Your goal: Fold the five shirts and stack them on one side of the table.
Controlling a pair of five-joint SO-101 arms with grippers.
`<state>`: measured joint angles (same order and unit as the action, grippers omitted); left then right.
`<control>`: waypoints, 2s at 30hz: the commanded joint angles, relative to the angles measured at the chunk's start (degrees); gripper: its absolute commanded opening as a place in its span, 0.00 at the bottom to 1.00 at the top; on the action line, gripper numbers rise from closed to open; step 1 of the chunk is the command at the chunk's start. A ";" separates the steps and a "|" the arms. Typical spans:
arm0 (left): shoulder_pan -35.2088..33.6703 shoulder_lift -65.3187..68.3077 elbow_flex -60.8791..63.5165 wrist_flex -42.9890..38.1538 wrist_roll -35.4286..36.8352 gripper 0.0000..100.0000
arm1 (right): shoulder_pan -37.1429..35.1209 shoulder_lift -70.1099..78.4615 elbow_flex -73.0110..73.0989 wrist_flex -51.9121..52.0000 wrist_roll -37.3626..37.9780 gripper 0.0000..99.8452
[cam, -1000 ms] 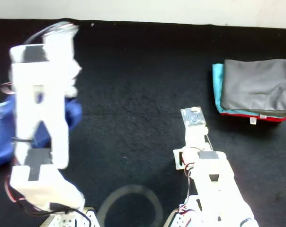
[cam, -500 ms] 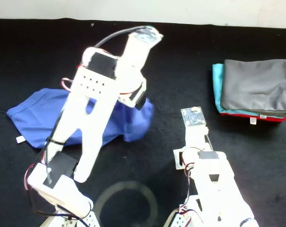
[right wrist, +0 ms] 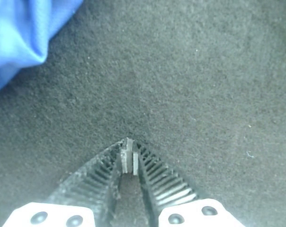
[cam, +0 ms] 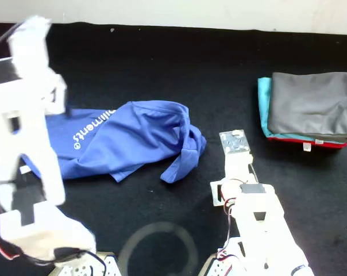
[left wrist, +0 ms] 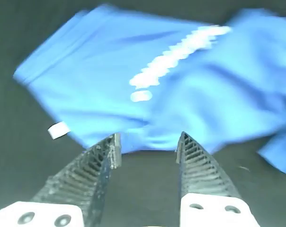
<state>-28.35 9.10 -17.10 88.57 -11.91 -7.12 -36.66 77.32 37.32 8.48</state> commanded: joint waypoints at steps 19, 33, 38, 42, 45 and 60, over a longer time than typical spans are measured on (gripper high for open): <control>-17.45 42.68 -28.35 -12.48 -3.16 0.20 | 1.10 -0.04 0.04 -1.01 -0.35 0.01; -8.75 39.87 -29.67 -2.64 -2.99 0.01 | 0.84 -0.13 -0.75 1.27 0.09 0.01; -6.55 32.13 -29.67 1.93 -2.81 0.01 | -3.82 -0.13 -12.09 14.20 0.09 0.01; -5.49 23.78 -29.67 4.66 -2.81 0.01 | -11.56 -0.13 -23.34 23.78 0.09 0.01; -5.49 18.24 -29.67 4.40 -2.73 0.01 | -19.56 0.13 -29.14 27.56 0.09 0.01; -5.32 7.43 -29.67 -2.64 -2.73 0.01 | -39.08 18.42 -36.70 9.19 4.48 0.20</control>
<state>-34.86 20.00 -45.58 87.69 -14.55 -42.90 -21.54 47.25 49.36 12.44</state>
